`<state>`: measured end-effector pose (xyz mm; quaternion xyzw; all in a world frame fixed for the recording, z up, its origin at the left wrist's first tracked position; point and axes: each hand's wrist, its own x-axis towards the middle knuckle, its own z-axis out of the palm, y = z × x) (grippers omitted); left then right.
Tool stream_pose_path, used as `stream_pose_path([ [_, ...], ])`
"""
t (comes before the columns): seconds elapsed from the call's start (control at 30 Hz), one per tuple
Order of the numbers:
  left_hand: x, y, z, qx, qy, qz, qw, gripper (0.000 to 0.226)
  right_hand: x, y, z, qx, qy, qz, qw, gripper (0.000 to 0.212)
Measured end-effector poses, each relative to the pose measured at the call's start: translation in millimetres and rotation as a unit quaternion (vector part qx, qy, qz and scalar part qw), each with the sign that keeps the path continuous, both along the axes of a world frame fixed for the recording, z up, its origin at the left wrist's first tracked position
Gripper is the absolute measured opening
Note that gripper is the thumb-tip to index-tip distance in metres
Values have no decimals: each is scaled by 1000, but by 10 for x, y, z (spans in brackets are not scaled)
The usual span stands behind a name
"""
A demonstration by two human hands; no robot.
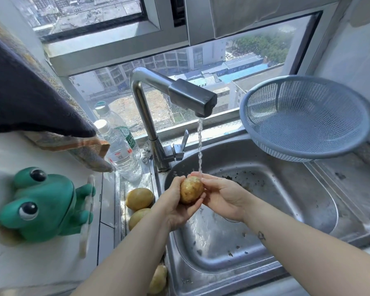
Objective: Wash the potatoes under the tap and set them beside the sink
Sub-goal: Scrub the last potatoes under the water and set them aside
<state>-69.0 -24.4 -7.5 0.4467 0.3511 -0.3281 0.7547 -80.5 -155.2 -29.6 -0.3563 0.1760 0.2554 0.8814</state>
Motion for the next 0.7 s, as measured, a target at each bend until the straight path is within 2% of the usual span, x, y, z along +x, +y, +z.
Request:
stream_pose_path([
  [0.07, 6, 6, -5, 6, -9, -13, 1000, 32, 2, 23, 10, -15, 4, -14, 1000, 21],
  [0.17, 1, -19, -6, 14, -14, -27, 999, 33, 29, 84, 17, -86, 9, -40, 995, 13],
  [0.27, 7, -29, -9, 22, -13, -40, 999, 34, 57, 108, 22, -128, 18, -51, 990, 18],
  [0.43, 69, 42, 11, 3, 12, -61, 998, 40, 43, -18, 70, -57, -6, -5, 998, 21],
  [0.53, 91, 75, 14, -14, 28, -60, 998, 44, 29, 27, 71, -65, -18, -10, 998, 23],
  [0.6, 87, 97, 6, -15, 39, -62, 997, 48, 19, 111, 58, -132, -27, -21, 991, 22],
  [0.7, 80, 110, -16, -2, 53, -58, 997, 53, -9, 218, 47, -275, -56, -17, 960, 24],
])
